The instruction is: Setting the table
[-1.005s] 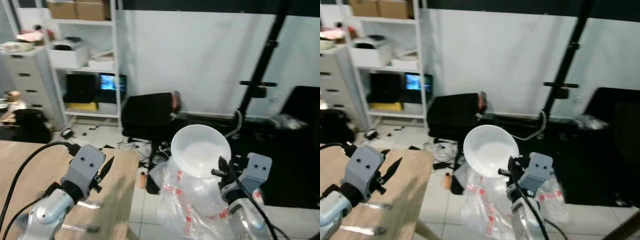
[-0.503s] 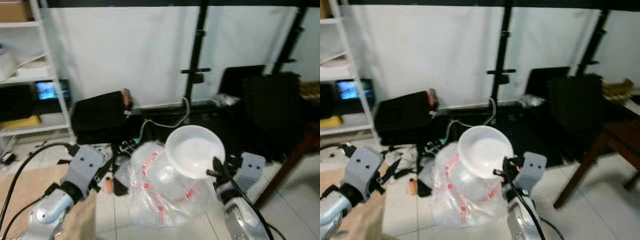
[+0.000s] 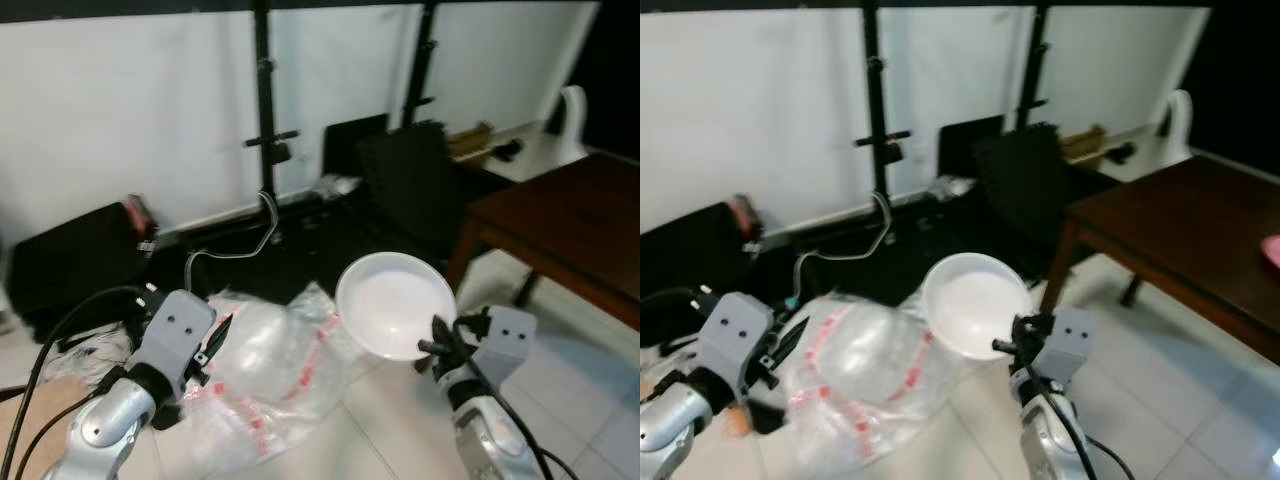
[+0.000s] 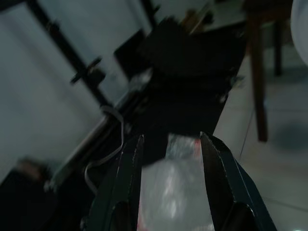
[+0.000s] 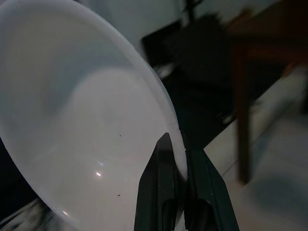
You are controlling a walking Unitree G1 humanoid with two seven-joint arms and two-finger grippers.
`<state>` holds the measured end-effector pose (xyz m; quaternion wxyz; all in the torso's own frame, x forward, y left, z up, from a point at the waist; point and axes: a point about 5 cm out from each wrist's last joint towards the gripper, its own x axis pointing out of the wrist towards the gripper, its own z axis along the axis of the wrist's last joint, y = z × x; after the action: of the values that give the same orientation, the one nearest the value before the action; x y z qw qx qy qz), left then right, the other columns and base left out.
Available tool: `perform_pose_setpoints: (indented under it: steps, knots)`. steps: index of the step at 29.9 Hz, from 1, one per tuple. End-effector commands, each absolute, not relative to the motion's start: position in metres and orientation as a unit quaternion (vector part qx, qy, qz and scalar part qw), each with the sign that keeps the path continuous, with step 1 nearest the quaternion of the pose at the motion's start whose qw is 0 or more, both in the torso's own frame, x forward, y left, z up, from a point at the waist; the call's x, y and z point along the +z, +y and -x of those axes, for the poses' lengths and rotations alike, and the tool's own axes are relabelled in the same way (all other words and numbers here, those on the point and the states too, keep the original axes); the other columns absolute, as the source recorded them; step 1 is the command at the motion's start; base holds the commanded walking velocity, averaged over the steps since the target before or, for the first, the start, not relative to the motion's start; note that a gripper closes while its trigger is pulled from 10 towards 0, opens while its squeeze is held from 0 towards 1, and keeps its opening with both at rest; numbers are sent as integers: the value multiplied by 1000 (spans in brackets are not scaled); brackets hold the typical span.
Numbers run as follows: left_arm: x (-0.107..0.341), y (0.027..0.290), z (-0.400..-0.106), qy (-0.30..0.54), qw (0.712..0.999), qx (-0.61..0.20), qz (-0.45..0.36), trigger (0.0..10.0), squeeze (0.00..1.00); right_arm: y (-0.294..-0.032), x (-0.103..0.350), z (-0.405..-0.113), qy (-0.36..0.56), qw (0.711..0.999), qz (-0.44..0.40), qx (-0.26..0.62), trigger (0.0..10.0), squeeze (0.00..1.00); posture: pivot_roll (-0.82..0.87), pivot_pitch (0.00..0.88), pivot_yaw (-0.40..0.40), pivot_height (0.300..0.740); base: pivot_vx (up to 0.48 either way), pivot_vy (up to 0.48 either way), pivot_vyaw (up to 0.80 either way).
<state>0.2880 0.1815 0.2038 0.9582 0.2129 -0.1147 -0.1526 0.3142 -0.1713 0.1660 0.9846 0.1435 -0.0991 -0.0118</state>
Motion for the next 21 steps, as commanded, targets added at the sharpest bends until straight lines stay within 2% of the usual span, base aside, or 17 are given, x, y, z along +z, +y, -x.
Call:
perform_pose_setpoints:
  steps: [1,18,21]
  knots:
    - [199,185,-287,-105,959,-148,-219,10000,0,-166,162,-313,-93,984,-152,-7,10000,0,60,95,74,740,0,0,-800]
    - [201,175,-295,-113,966,-142,-185,10000,0,-167,162,-312,-90,984,-152,-9,10000,0,56,104,75,740,0,0,-800]
    - [203,171,-298,-123,966,-144,-178,10000,0,-167,162,-312,-92,984,-152,-9,10000,0,53,106,76,740,420,0,-800]
